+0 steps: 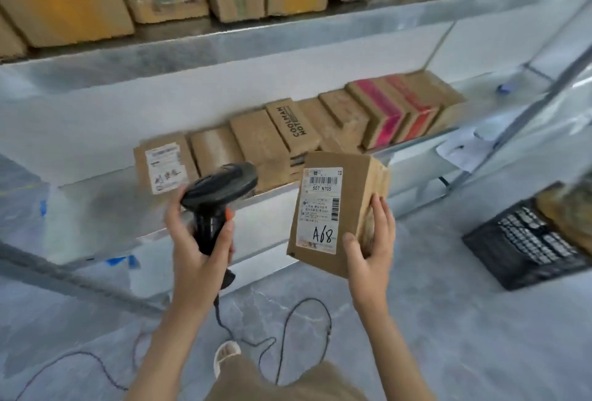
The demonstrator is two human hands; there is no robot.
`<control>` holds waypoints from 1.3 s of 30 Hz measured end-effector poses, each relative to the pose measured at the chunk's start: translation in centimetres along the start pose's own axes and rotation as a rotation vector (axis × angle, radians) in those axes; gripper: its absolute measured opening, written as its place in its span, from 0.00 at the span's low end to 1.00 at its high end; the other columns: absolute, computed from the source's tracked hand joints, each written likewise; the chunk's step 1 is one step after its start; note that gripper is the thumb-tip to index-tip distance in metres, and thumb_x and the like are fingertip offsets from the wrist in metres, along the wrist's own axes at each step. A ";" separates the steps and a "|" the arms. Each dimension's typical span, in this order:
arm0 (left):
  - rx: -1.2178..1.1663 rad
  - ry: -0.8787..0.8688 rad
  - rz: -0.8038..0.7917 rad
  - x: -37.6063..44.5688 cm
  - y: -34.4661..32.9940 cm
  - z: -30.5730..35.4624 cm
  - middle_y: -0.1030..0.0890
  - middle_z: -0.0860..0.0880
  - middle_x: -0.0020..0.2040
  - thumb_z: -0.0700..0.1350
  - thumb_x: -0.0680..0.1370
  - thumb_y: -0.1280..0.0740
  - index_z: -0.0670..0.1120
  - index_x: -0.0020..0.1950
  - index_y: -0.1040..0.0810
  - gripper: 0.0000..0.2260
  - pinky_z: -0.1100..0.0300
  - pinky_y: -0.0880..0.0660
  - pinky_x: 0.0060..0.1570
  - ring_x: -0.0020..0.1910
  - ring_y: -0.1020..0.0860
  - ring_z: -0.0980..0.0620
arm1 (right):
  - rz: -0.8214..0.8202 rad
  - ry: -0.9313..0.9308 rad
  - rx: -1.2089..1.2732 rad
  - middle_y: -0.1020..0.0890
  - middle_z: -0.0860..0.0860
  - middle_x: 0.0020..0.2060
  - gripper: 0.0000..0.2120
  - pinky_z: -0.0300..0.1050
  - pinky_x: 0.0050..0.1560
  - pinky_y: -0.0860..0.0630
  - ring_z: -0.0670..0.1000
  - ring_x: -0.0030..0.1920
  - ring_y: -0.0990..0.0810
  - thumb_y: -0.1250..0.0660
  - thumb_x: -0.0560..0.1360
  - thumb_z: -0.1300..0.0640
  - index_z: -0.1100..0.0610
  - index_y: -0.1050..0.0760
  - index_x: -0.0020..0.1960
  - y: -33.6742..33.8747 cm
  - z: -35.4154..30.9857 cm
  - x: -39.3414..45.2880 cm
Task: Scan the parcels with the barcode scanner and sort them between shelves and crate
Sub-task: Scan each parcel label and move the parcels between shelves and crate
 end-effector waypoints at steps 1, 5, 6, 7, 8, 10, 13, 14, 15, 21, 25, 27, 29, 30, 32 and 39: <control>-0.009 -0.007 -0.052 0.1 -2.9 0.5 0.19 0.50 0.45 0.40 0.79 0.33 0.70 0.71 0.41 0.32 0.58 0.24 0.31 0.31 0.24 0.50 | 0.053 -0.015 -0.011 0.39 0.42 0.77 0.34 0.56 0.77 0.41 0.42 0.77 0.43 0.36 0.69 0.47 0.40 0.36 0.75 3.1 0.9 0.2; -0.052 -0.023 -0.260 -0.1 -14.6 2.3 0.20 0.50 0.44 0.42 0.80 0.33 0.65 0.74 0.44 0.31 0.56 0.25 0.31 0.31 0.25 0.49 | 0.237 -0.068 -0.028 0.39 0.42 0.77 0.34 0.43 0.74 0.41 0.41 0.77 0.43 0.36 0.68 0.46 0.39 0.36 0.74 14.5 3.4 -0.1; -0.060 -0.025 -0.310 -0.1 -17.5 2.7 0.21 0.49 0.45 0.42 0.80 0.33 0.64 0.75 0.44 0.30 0.55 0.25 0.32 0.31 0.25 0.49 | 0.272 -0.084 -0.039 0.39 0.41 0.77 0.34 0.40 0.71 0.41 0.40 0.77 0.43 0.36 0.68 0.45 0.38 0.36 0.74 17.0 3.8 -0.4; -0.068 -0.036 -0.357 -0.1 -20.4 3.2 0.21 0.46 0.47 0.43 0.80 0.34 0.61 0.76 0.45 0.31 0.55 0.25 0.32 0.31 0.26 0.48 | 0.308 -0.098 -0.049 0.39 0.40 0.77 0.35 0.39 0.70 0.41 0.40 0.77 0.43 0.37 0.68 0.45 0.38 0.36 0.75 19.4 4.2 -0.7; -0.073 -0.063 -0.407 0.0 -23.4 3.9 0.21 0.42 0.50 0.43 0.80 0.34 0.59 0.77 0.46 0.31 0.55 0.25 0.33 0.31 0.25 0.48 | 0.346 -0.104 -0.054 0.39 0.38 0.77 0.35 0.41 0.71 0.41 0.40 0.77 0.43 0.37 0.68 0.46 0.39 0.36 0.75 21.8 4.6 -1.1; -0.092 -0.132 -0.512 0.4 -29.6 5.4 0.23 0.35 0.57 0.43 0.81 0.34 0.55 0.78 0.47 0.31 0.58 0.25 0.34 0.32 0.24 0.50 | 0.428 -0.118 -0.063 0.40 0.37 0.76 0.36 0.45 0.72 0.41 0.41 0.77 0.43 0.37 0.68 0.46 0.39 0.36 0.76 26.2 5.3 -2.0; -0.118 -0.221 -0.619 1.9 -39.2 8.5 0.25 0.33 0.60 0.43 0.81 0.34 0.56 0.77 0.46 0.31 0.58 0.25 0.33 0.30 0.24 0.52 | 0.564 -0.146 -0.067 0.40 0.36 0.76 0.36 0.45 0.72 0.41 0.40 0.76 0.43 0.37 0.67 0.45 0.39 0.35 0.75 31.7 6.2 -3.1; -0.127 -0.251 -0.644 2.5 -42.3 9.9 0.24 0.34 0.60 0.44 0.80 0.33 0.59 0.77 0.46 0.30 0.57 0.25 0.33 0.29 0.24 0.52 | 0.603 -0.152 -0.071 0.40 0.36 0.76 0.36 0.44 0.72 0.41 0.39 0.76 0.43 0.37 0.66 0.45 0.38 0.36 0.75 33.2 6.4 -3.3; -0.136 -0.290 -0.670 3.0 -45.4 11.6 0.22 0.37 0.59 0.44 0.80 0.34 0.59 0.76 0.46 0.30 0.56 0.25 0.33 0.29 0.24 0.52 | 0.637 -0.159 -0.078 0.40 0.36 0.76 0.35 0.43 0.71 0.41 0.39 0.76 0.43 0.37 0.66 0.44 0.36 0.36 0.74 34.5 6.4 -3.4; -0.258 -0.579 -0.754 4.9 -59.8 23.4 0.19 0.57 0.52 0.40 0.83 0.36 0.44 0.75 0.48 0.26 0.50 0.20 0.36 0.32 0.22 0.49 | 0.827 -0.179 -0.090 0.41 0.35 0.76 0.37 0.53 0.74 0.38 0.39 0.76 0.42 0.37 0.65 0.43 0.34 0.37 0.75 41.7 6.3 -0.3; -0.296 -0.526 -0.805 5.5 -67.9 23.5 0.20 0.42 0.54 0.39 0.81 0.36 0.44 0.76 0.47 0.27 0.55 0.22 0.32 0.30 0.23 0.55 | 0.923 -0.153 -0.098 0.41 0.36 0.76 0.37 0.57 0.74 0.36 0.40 0.76 0.42 0.36 0.66 0.43 0.36 0.38 0.75 46.0 5.8 5.4; -0.297 -0.493 -0.869 5.4 -72.1 21.7 0.22 0.37 0.60 0.39 0.81 0.35 0.46 0.77 0.46 0.29 0.57 0.22 0.34 0.34 0.21 0.57 | 0.960 -0.143 -0.112 0.42 0.37 0.77 0.37 0.59 0.74 0.36 0.42 0.76 0.42 0.35 0.68 0.46 0.38 0.38 0.76 48.2 6.2 9.1; -0.304 -0.473 -0.936 5.5 -76.4 19.4 0.22 0.39 0.59 0.40 0.82 0.34 0.52 0.77 0.46 0.29 0.48 0.20 0.36 0.35 0.21 0.56 | 0.995 -0.144 -0.141 0.42 0.37 0.76 0.37 0.62 0.73 0.36 0.43 0.76 0.42 0.35 0.68 0.46 0.37 0.39 0.76 50.3 6.9 13.1; -0.307 -0.471 -0.966 5.7 -78.7 18.4 0.21 0.43 0.56 0.40 0.82 0.34 0.55 0.76 0.46 0.29 0.44 0.20 0.37 0.34 0.21 0.54 | 1.012 -0.139 -0.156 0.42 0.37 0.76 0.37 0.62 0.73 0.35 0.44 0.76 0.42 0.36 0.67 0.45 0.36 0.39 0.76 51.4 7.4 15.1; -0.290 -0.470 -1.022 6.3 -82.9 16.9 0.22 0.52 0.54 0.40 0.82 0.34 0.60 0.75 0.47 0.30 0.42 0.20 0.37 0.34 0.21 0.51 | 1.047 -0.136 -0.175 0.42 0.37 0.76 0.38 0.62 0.73 0.35 0.44 0.76 0.42 0.37 0.66 0.42 0.36 0.38 0.76 53.3 8.3 19.1; -0.288 -0.388 -1.220 10.1 -96.0 12.1 0.22 0.45 0.60 0.42 0.82 0.34 0.63 0.76 0.47 0.30 0.60 0.23 0.35 0.33 0.21 0.57 | 1.206 -0.175 -0.167 0.41 0.40 0.77 0.37 0.57 0.73 0.33 0.44 0.75 0.40 0.35 0.67 0.47 0.40 0.37 0.77 58.2 11.0 29.6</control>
Point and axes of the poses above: each hand's wrist, its own x-axis towards the middle knuckle, its own y-axis out of the back of the hand, z = x × y, the point moved 9 cm from there along x, towards the middle knuckle
